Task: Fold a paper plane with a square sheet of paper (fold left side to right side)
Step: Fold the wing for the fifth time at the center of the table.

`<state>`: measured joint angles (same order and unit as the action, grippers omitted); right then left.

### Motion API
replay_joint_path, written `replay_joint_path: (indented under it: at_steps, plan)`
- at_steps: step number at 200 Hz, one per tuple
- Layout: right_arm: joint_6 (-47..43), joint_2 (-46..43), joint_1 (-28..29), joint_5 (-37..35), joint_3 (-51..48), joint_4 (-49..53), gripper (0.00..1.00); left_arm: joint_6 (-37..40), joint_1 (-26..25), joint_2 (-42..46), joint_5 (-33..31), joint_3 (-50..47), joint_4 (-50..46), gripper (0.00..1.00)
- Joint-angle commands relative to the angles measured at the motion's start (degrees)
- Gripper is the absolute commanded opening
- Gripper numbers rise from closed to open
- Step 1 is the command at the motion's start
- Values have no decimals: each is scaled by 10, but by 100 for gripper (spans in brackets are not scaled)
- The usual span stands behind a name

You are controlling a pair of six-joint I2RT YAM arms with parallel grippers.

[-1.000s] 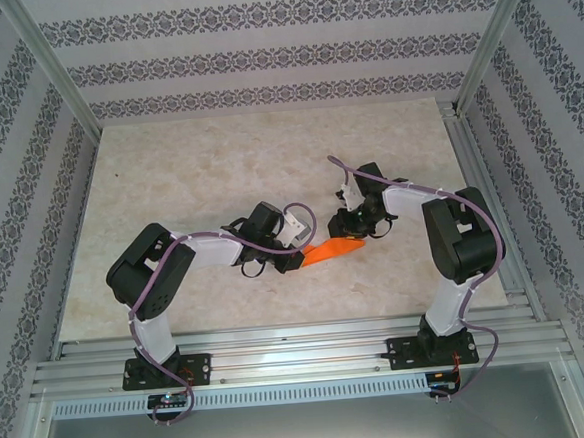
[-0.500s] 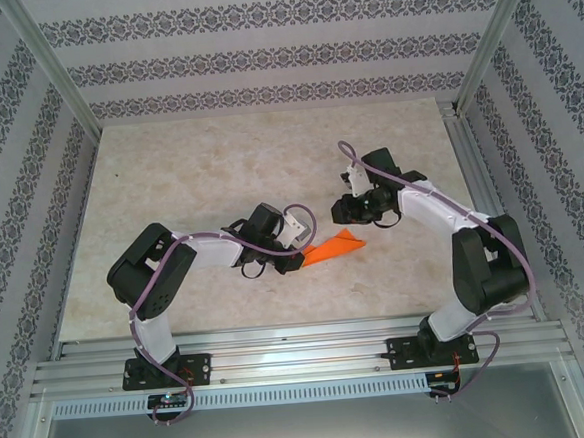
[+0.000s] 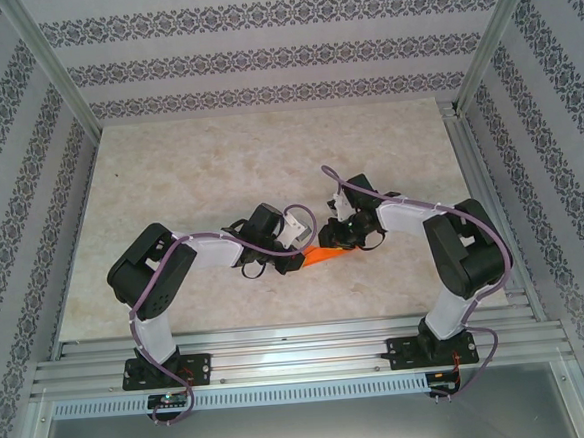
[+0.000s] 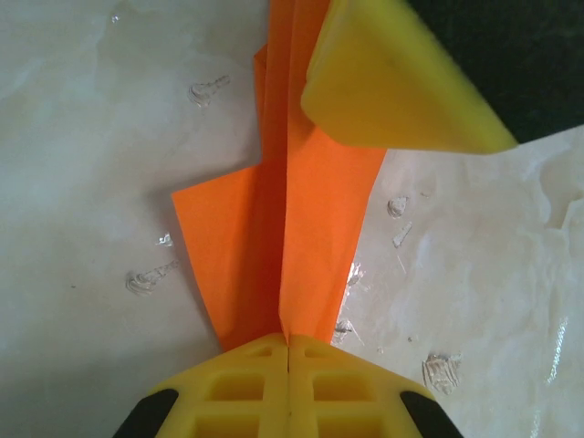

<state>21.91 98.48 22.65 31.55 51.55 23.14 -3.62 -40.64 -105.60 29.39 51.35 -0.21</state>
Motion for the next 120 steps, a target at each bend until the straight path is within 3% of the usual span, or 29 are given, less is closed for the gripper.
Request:
replay_joint_path:
  at_steps: [1, 57, 120]
  plan:
    - [22, 14, -4, -11, -6, -20, 26, 12, -12, -14, -11, -11, 4, 4]
    - [8, 36, -6, -44, -5, 24, 25, 18, -14, 11, -8, -44, 19, 7]
    - [-2, 31, -5, -44, -3, 27, 23, -59, 14, 79, 53, -78, 89, 14]
